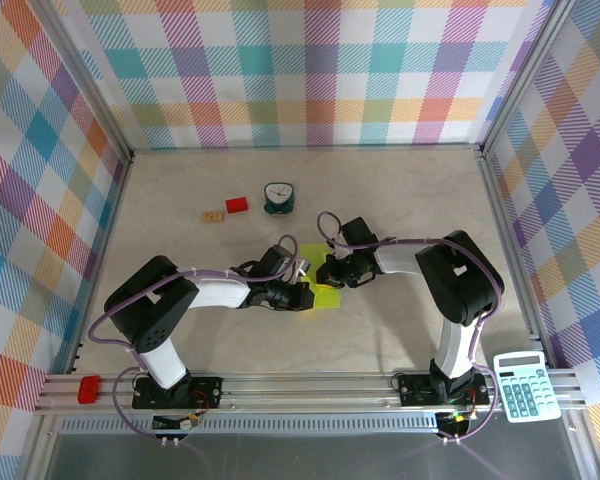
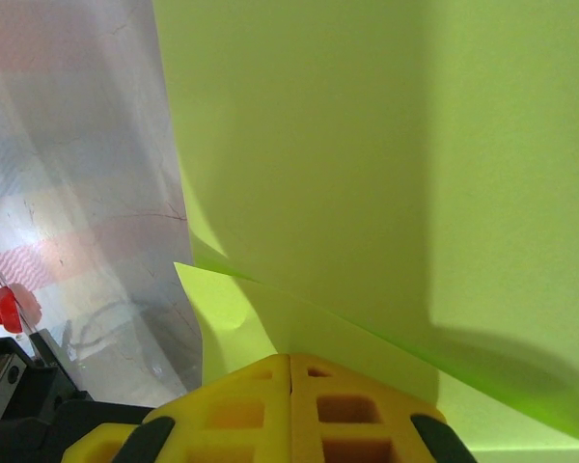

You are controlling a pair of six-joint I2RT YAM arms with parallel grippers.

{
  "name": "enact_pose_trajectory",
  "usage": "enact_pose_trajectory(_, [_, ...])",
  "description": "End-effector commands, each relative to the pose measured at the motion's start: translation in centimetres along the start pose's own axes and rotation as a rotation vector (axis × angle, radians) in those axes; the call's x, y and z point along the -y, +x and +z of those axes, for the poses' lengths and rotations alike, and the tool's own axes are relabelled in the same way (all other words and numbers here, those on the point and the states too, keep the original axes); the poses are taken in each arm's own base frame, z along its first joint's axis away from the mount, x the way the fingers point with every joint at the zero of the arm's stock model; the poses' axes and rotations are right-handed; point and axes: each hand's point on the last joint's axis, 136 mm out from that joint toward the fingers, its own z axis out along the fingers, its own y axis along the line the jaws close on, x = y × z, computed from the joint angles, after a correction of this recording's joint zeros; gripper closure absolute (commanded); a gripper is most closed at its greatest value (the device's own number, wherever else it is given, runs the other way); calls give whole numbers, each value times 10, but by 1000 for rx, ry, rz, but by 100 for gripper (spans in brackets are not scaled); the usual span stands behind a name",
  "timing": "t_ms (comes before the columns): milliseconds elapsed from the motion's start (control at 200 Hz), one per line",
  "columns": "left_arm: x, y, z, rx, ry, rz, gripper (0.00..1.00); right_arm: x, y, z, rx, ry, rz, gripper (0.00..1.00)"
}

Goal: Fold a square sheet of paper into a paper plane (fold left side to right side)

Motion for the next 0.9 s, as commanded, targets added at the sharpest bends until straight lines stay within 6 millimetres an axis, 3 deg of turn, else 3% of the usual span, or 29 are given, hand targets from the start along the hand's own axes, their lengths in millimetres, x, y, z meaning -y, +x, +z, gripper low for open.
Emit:
enact_pose_trajectory(0, [-1,5,-2,2,-10,9,100,35,19,10,-58,134,50,100])
enact_pose_trajectory(600, [-13,25,-9,-27,-34,-2,100,38,20,9,-78,160,43,100])
enact_pose_trajectory(895, [9,9,-34,54,10,15,100,34,18,7,-73,151,40,100])
